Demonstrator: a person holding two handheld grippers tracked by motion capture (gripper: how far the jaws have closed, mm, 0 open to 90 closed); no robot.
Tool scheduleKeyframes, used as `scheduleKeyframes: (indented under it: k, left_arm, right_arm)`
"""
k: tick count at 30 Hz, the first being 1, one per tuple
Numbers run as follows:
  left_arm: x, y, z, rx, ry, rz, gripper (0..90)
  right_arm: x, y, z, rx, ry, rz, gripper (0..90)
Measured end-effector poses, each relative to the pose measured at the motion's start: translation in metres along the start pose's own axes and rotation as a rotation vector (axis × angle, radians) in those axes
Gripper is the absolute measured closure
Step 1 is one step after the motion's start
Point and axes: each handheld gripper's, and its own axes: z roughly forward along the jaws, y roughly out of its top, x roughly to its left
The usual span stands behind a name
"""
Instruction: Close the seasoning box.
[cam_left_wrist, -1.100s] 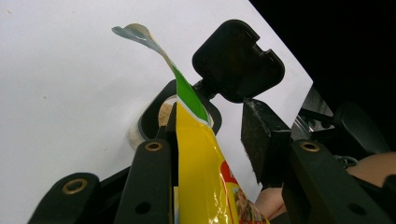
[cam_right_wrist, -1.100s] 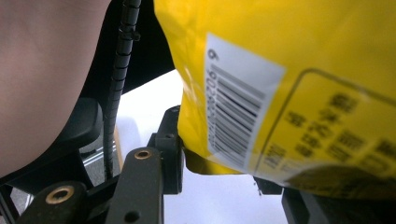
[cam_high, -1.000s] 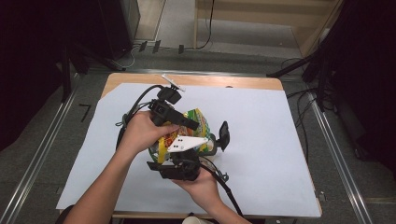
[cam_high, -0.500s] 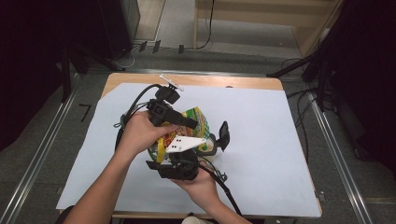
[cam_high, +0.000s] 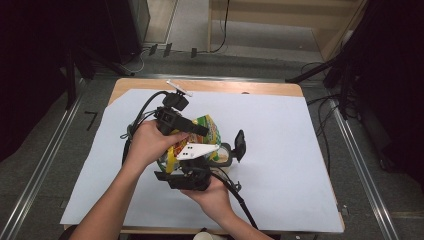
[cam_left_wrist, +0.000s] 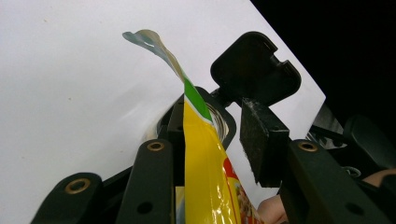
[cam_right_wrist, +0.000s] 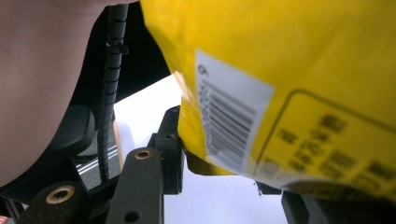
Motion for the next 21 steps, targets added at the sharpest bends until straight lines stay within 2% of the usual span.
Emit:
scheduleKeyframes:
  k: [4,10,16,21]
  left_arm:
    - [-0.001,0.001,-0.002,0.002,0.012,0.0,65.7]
    - [-0.004,0.003,-0.003,0.003,0.016,-0.004,65.6]
    - [-0.01,0.005,-0.006,0.019,0.033,0.012,65.0]
    - [-0.009,0.002,-0.006,0.003,0.027,0.014,65.0]
  right_arm:
    - [-0.001,0.002,0.0,-0.006,0.017,0.017,62.3]
    - [-0.001,0.003,0.0,-0.016,0.015,0.027,62.2]
    - [0.002,0.005,-0.002,-0.042,0.025,0.038,62.0]
    - [0.003,0.004,-0.001,-0.036,0.021,0.033,62.0]
